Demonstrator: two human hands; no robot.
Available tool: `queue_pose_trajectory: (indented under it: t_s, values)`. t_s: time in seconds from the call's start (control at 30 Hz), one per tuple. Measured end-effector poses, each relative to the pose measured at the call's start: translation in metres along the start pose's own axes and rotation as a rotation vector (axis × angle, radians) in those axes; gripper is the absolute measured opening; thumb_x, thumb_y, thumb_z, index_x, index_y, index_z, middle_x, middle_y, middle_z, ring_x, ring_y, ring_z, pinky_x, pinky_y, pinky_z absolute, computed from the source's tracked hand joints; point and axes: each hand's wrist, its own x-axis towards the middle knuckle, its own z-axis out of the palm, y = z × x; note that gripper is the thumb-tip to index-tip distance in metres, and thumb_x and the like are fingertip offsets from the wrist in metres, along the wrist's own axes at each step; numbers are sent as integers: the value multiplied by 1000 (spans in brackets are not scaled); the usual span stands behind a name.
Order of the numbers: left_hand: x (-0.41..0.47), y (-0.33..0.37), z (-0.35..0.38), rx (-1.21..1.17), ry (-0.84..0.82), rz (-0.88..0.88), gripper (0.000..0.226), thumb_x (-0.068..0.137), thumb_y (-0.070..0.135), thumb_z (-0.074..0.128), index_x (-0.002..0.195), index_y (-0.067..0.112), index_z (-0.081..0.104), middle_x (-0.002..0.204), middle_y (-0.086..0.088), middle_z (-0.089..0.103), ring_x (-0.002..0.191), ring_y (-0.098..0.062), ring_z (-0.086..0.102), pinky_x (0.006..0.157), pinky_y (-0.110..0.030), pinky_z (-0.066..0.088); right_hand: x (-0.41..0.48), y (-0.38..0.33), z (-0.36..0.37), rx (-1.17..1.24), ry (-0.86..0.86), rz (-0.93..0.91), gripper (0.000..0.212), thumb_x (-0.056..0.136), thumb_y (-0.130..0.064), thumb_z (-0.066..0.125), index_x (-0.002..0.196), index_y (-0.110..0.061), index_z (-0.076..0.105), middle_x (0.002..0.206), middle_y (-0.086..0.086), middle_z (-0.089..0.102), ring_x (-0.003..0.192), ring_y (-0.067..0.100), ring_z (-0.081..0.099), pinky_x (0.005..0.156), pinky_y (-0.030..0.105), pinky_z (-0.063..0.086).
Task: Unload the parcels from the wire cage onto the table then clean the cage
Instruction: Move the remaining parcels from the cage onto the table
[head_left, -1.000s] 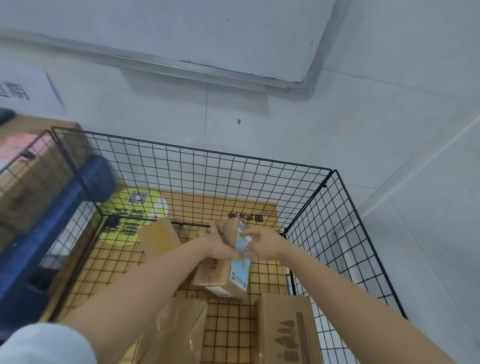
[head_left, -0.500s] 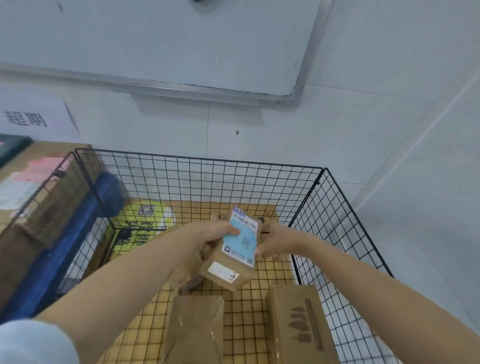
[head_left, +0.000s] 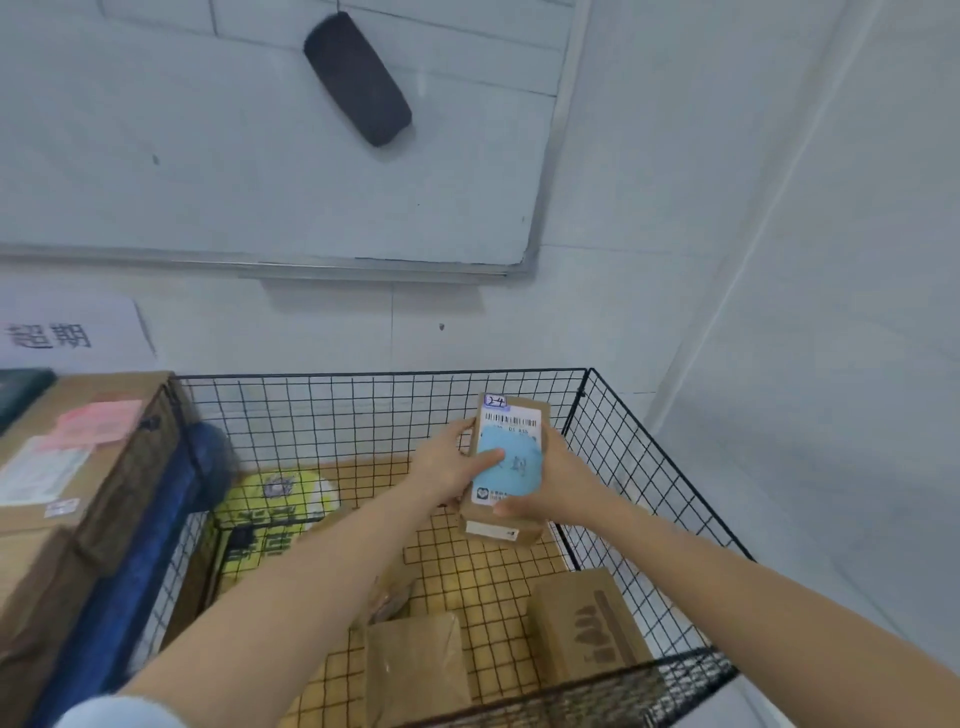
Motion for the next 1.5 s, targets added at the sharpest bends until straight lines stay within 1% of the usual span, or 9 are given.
queue_pose_trajectory:
  t_s: [0.1, 0.27, 0.47, 0.67, 0.8, 0.93, 1.03, 1.17, 1.5]
  values:
    - [-7, 9, -7, 56, 135, 35, 63, 77, 40, 75, 132, 27, 47, 109, -7, 67, 87, -19, 68, 70, -39, 60, -4, -11, 2, -39, 81, 14, 98, 60, -34, 88, 140, -24, 32, 131, -3, 42, 121, 17, 47, 91, 26, 46]
    - [-42, 17, -12, 35, -123, 32, 88, 72, 43, 78, 142, 49, 25, 128, 16, 50, 108, -18, 58, 88, -49, 50, -21, -7, -3, 107, 152, 105, 89, 61, -19, 87, 133, -16, 35, 111, -8, 49, 103, 11, 52, 58, 9, 36]
    - [-77, 18, 10, -122, -80, 157, 111, 71, 14, 80, 144, 55, 7, 140, 11, 44, 119, -18, 54, 94, -46, 52, -45, -14, -26, 171, 67, 86, 93, 58, -21, 89, 130, -20, 30, 113, -11, 53, 107, 12, 57, 62, 13, 47]
    - [-103, 38, 17, -223, 92, 238, 99, 85, 0, 64, 149, 44, 1, 137, 1, 51, 114, -19, 58, 72, -29, 58, -71, -37, -51, 104, 21, -50, 92, 64, -13, 86, 135, -17, 27, 122, -6, 53, 111, 13, 53, 66, 11, 45]
    - [-116, 49, 15, -210, 152, 278, 95, 88, -2, 59, 147, 48, 3, 139, 3, 47, 113, -19, 58, 75, -39, 60, -85, -55, -64, 63, 63, -119, 96, 65, -26, 86, 141, -20, 28, 128, -5, 50, 108, 11, 51, 76, 18, 48]
    - [-124, 53, 11, -177, 189, 238, 84, 91, 6, 58, 147, 46, 10, 134, 3, 48, 98, -12, 60, 68, -34, 60, -94, -67, -68, -48, 97, -207, 98, 65, -38, 86, 141, -20, 27, 124, -10, 51, 103, 6, 52, 64, 8, 43]
    - [-131, 53, 2, -86, 208, 176, 83, 92, 11, 58, 147, 47, 7, 130, 2, 50, 98, -14, 62, 72, -34, 60, -102, -74, -69, -166, 105, -229, 100, 69, -32, 83, 146, -15, 22, 136, 0, 45, 124, 17, 47, 92, 26, 49]
    - [-141, 51, -23, 31, 243, 123, 85, 93, 15, 58, 148, 45, 0, 132, -4, 51, 99, -19, 64, 76, -40, 59, -106, -75, -68, -472, 97, -157, 119, 71, -30, 83, 153, -9, -1, 160, 7, 12, 146, 23, 18, 116, 34, 22]
    - [-186, 40, -144, 48, 350, 116, 84, 92, 18, 60, 151, 36, 3, 142, -3, 40, 102, -29, 62, 69, -45, 60, -82, -160, -11, -765, 271, -288, 106, 82, -24, 72, 153, -10, -6, 161, 10, 4, 149, 27, 3, 119, 39, 2]
